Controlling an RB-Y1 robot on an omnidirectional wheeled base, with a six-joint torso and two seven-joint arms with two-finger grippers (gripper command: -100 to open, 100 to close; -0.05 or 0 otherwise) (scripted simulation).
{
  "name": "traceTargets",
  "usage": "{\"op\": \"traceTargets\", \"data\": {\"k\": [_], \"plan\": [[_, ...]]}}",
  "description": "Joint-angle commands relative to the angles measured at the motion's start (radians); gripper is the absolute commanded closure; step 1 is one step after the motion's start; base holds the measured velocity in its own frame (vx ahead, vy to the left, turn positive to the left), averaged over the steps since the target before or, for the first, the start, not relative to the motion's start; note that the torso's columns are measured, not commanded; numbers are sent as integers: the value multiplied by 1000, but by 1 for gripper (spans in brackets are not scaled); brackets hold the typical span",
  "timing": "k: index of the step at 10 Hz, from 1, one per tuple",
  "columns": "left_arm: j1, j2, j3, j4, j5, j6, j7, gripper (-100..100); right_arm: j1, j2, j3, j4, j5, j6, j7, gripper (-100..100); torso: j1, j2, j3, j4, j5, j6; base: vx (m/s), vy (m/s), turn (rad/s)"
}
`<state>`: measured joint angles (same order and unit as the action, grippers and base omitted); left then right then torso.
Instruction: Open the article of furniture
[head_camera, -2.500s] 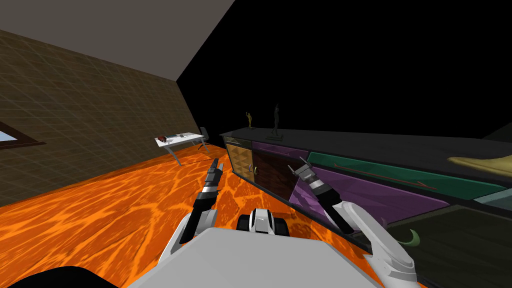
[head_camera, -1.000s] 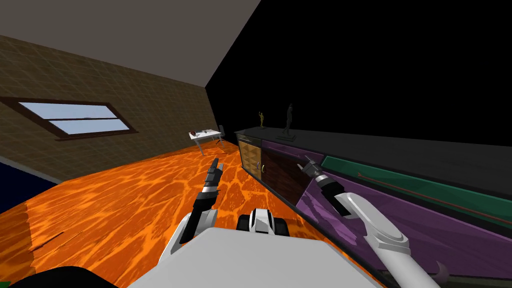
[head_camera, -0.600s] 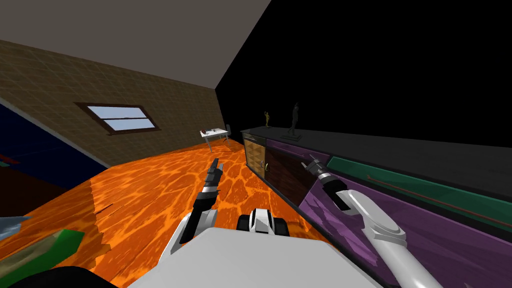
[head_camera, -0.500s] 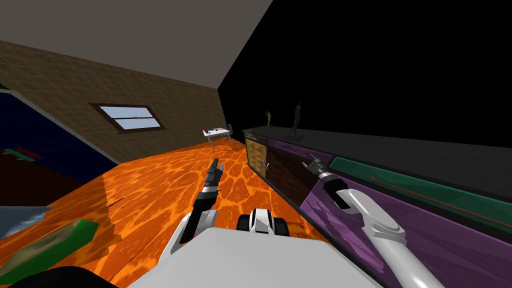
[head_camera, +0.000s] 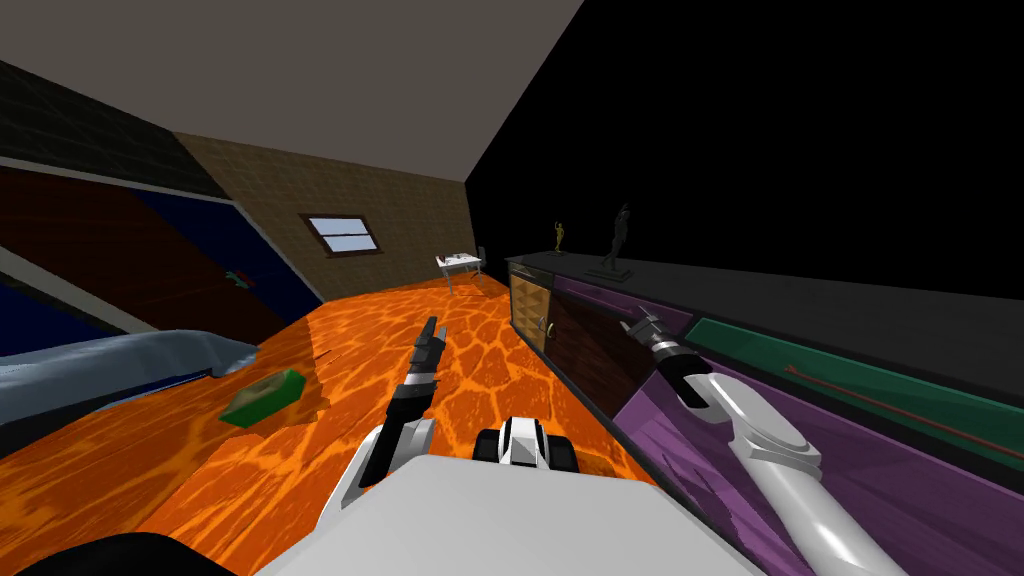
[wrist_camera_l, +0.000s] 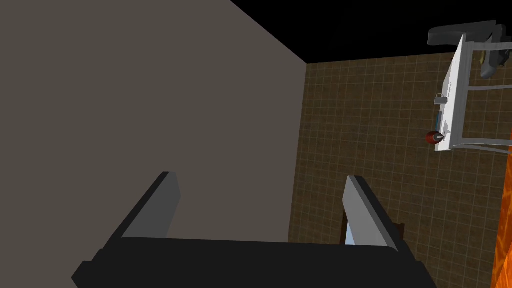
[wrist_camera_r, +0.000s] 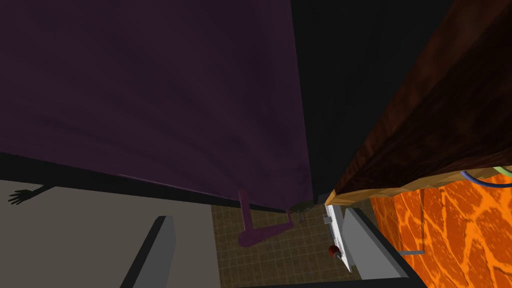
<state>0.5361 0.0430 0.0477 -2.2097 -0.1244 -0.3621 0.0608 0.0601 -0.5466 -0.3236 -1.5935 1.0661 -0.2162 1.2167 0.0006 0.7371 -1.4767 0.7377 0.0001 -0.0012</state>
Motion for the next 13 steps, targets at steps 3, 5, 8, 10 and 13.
{"op": "traceTargets", "data": {"k": [3, 5, 8, 10, 13], "plan": [[0, 0, 0, 0, 0, 0, 0, 0, -61, -8, -42, 98, 3, 27, 7, -100, -1, 1, 1, 0, 0, 2, -109, 15, 166], [0, 0, 0, 0, 0, 0, 0, 0, -93, -14, -72, 152, 4, 43, 11, -100, 0, -1, 0, 0, 0, -1, -95, 13, 318], [1, 0, 1, 0, 0, 0, 0, 0, -61, -8, -42, 98, 3, 27, 7, 100, -2, -5, -3, -1, 0, 3, 50, 1, -225], [1, 0, 1, 0, 0, 0, 0, 0, -29, -2, -11, 44, 2, 12, 4, 100, -2, -5, -3, -1, 0, 1, 161, -35, -284], [1, 0, 1, 0, 0, 0, 0, 0, 35, 9, 49, -64, 1, -20, -4, 100, -1, 0, 0, 0, 0, 1, 182, -27, -374]]}}
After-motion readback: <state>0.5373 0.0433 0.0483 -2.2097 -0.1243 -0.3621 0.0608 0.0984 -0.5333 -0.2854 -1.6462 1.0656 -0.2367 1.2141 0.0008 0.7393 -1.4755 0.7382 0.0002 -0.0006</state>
